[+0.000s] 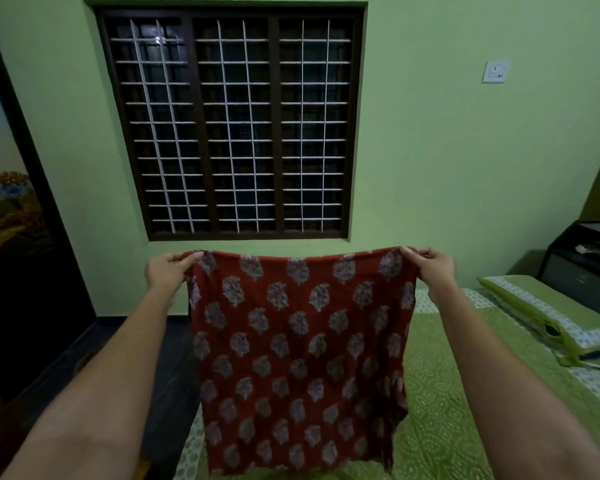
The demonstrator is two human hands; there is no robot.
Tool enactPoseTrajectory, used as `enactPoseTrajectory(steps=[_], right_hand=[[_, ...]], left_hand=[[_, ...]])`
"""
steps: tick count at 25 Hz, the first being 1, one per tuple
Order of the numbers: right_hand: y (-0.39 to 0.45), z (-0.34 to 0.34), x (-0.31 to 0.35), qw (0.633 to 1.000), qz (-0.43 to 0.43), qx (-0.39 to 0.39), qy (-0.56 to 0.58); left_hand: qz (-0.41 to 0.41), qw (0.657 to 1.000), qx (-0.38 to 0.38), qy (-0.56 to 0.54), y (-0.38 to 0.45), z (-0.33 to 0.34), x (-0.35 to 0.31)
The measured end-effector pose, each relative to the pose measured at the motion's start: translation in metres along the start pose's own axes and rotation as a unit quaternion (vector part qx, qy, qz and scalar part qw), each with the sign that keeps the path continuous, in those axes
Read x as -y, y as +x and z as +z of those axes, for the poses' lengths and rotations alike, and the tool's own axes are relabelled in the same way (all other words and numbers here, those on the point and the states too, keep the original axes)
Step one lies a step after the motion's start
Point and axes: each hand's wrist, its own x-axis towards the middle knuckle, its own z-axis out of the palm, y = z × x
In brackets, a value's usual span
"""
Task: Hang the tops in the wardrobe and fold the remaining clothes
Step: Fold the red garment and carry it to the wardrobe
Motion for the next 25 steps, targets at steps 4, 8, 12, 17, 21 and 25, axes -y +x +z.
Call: enactPoseTrajectory(steps=[4,8,12,17,21,25], right_hand=[[-0.024,-0.013,0.082,0.958,-0.141,0.112,0.222],[-0.048,-0.009,0.142,0.84,-0.228,0.266,0.415],[-0.08,0.092,0.178,0.859,-0.206,0.331,0.331],[-0.091,0.118,0.178,0.845,-0.213,0.387,0.3],[-0.083,0.114,0.166,0.845,-0.178,0.406,0.3],[-0.085,0.105,0.165,0.881,-0.196,0.362,0.231]], left_hand=[[0.097,0.944,0.048,-0.312,-0.014,-0.028,-0.071],[0.189,0.889,0.203,-0.364,-0.05,-0.026,-0.134],[0.206,0.875,0.348,-0.265,-0.115,0.057,-0.197],[0.191,0.82,0.436,-0.318,-0.145,0.092,-0.202],[0.181,0.829,0.447,-0.283,-0.145,0.092,-0.196],[0.193,0.865,0.407,-0.223,-0.143,0.09,-0.195]])
